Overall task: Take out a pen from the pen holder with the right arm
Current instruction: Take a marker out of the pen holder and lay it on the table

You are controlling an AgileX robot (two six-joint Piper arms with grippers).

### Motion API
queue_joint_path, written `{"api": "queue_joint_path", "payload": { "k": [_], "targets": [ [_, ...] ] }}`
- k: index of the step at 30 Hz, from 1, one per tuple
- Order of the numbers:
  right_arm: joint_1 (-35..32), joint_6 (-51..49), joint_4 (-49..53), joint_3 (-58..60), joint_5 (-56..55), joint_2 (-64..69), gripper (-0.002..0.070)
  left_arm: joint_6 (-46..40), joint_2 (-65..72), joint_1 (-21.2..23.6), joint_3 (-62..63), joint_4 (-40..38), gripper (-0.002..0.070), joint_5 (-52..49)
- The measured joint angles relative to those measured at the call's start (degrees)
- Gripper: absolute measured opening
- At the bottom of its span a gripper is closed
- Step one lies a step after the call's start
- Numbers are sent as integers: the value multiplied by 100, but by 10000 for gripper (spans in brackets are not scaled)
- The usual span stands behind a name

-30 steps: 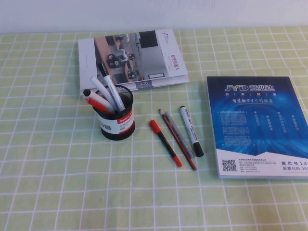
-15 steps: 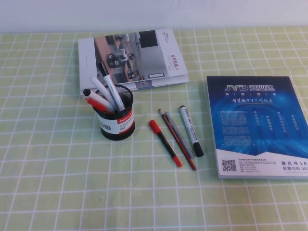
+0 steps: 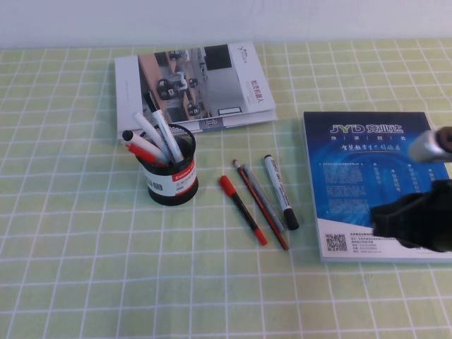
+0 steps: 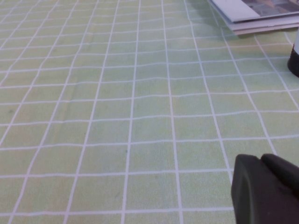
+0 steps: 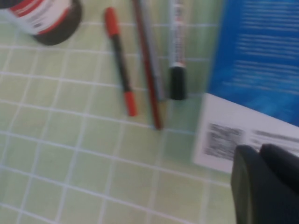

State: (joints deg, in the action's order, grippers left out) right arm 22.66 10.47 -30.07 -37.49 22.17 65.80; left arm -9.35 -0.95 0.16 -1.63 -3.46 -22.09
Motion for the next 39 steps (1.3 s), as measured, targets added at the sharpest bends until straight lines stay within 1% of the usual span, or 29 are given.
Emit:
{"api": "queue_joint_path", "payload": {
  "k": [7, 13, 17, 20, 21, 22, 25, 27, 30, 39],
  "targets": [
    [1019, 0, 21, -1095, -237, 1351, -12, 0, 0, 0, 0, 0, -5, 0],
    [1538, 0, 86, -2213, -210, 2455, 4, 0, 0, 0, 0, 0, -5, 0],
    [1734, 0, 113, -2931, -160, 2998, 81, 0, 0, 0, 0, 0, -5, 0],
    [1751, 0, 122, -3442, -136, 3310, 174, 0, 0, 0, 0, 0, -5, 0],
    [1751, 0, 122, -3541, -136, 3394, 195, 0, 0, 0, 0, 0, -5, 0],
    [1751, 0, 135, -3769, -148, 3519, 243, 0, 0, 0, 0, 0, -5, 0],
    [1751, 0, 135, -4222, -172, 3847, 323, 0, 0, 0, 0, 0, -5, 0],
    [1751, 0, 145, -4518, -182, 4051, 349, 0, 0, 0, 0, 0, -5, 0],
    [1751, 0, 158, -5020, -204, 4378, 365, 0, 0, 0, 0, 0, -5, 0],
    [1751, 0, 545, -6585, -216, 5292, 370, 0, 0, 0, 0, 0, -5, 0]
  ]
}}
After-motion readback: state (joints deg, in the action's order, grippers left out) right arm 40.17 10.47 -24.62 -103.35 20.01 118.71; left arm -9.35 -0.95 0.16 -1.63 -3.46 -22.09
